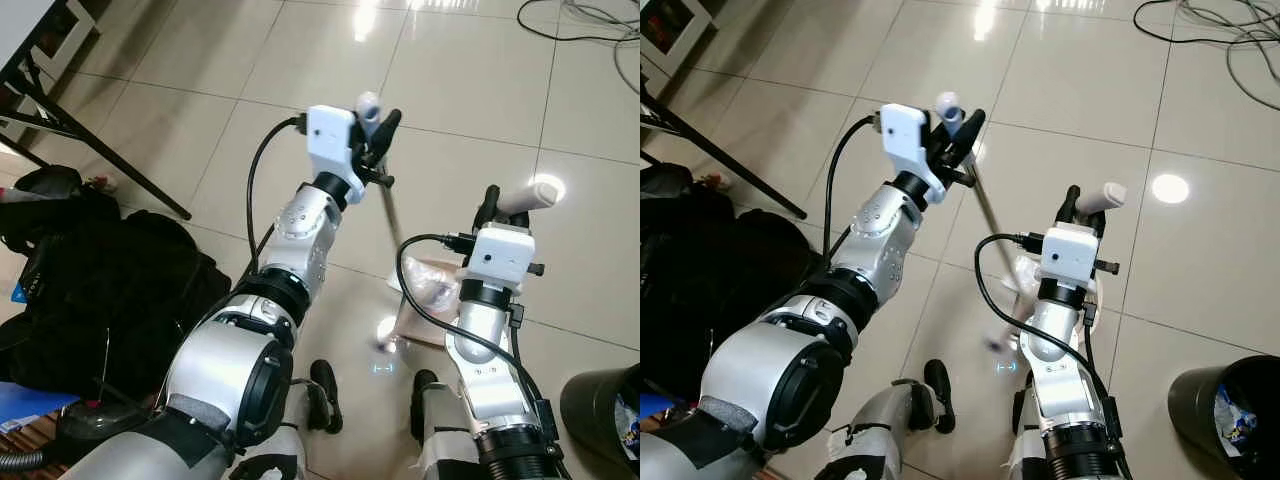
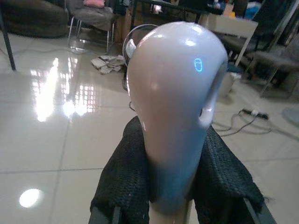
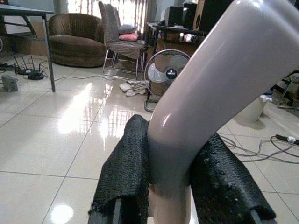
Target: Sweep floor
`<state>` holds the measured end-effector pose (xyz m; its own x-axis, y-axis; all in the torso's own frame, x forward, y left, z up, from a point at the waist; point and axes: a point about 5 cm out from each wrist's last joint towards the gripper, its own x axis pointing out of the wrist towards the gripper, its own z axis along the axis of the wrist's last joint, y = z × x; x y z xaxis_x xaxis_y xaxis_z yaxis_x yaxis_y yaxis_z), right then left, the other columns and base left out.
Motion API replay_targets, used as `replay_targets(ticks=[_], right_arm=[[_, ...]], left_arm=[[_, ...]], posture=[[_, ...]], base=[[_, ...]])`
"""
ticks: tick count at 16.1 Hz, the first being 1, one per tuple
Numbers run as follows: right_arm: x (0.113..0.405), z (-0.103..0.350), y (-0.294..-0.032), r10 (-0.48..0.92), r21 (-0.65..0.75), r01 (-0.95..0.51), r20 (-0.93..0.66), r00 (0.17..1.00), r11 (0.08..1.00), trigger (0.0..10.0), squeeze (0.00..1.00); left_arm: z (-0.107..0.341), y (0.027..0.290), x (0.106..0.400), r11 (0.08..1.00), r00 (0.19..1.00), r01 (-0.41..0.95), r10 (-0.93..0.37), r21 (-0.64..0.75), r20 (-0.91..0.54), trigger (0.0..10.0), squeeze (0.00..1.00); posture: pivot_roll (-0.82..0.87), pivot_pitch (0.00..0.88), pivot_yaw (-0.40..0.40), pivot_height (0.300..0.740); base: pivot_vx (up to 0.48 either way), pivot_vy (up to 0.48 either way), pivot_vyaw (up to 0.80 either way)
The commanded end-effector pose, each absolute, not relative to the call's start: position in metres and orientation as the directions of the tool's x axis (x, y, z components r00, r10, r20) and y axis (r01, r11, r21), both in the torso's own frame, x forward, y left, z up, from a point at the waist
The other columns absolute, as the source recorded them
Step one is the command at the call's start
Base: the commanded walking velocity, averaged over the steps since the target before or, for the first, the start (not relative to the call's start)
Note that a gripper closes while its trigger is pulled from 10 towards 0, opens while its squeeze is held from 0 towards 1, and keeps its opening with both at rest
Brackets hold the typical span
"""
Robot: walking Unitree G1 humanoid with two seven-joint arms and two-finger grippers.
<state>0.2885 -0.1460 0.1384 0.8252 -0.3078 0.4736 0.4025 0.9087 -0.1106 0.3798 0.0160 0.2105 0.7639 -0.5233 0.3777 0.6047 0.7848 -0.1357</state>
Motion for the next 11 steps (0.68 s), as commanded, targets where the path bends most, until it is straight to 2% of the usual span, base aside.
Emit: replay_targets(ticks=[1,3,5,6,9,11], right_arm=[[0.283,0.108,-0.143,-0.317,-0.123,0.374,0.332,0.888,0.919,10.0,0.0],[0.284,0.108,-0.143,-0.308,-0.121,0.364,0.331,0.892,0.923,10.0,0.0],[0.285,0.108,-0.146,-0.311,-0.1,0.36,0.329,0.892,0.927,10.0,0.0],[0.286,0.108,-0.146,-0.312,-0.098,0.36,0.326,0.892,0.928,10.0,0.0],[0.289,0.108,-0.158,-0.356,-0.067,0.396,0.319,0.878,0.916,10.0,0.0],[0.289,0.108,-0.168,-0.391,-0.038,0.423,0.311,0.866,0.905,10.0,0.0]], left_arm=[[0.229,-0.058,0.348,0.623,0.642,0.751,-0.612,-0.219,0.462,10.0,0.0],[0.241,-0.054,0.351,0.62,0.616,0.762,-0.607,-0.186,0.501,10.0,0.0],[0.268,-0.035,0.36,0.61,0.557,0.782,-0.594,-0.126,0.58,10.0,0.0],[0.273,-0.029,0.363,0.615,0.553,0.78,-0.585,-0.12,0.593,10.0,0.0],[0.302,0.021,0.377,0.661,0.516,0.75,-0.549,-0.037,0.657,10.0,0.0],[0.305,0.05,0.382,0.708,0.531,0.706,-0.542,0.013,0.651,10.0,0.0]], posture=[[-0.07,0.329,0.21,0.74],[-0.06,0.321,0.198,0.74],[-0.05,0.31,0.188,0.74],[-0.04,0.304,0.183,0.74],[-0.03,0.275,0.164,0.74],[-0.02,0.249,0.149,0.74]], base=[[0.0,0.0,0.0],[0.0,0.0,0.0],[0.0,0.0,0.0],[0.0,0.0,0.0],[0.0,0.0,0.0],[0.0,0.0,0.0]])
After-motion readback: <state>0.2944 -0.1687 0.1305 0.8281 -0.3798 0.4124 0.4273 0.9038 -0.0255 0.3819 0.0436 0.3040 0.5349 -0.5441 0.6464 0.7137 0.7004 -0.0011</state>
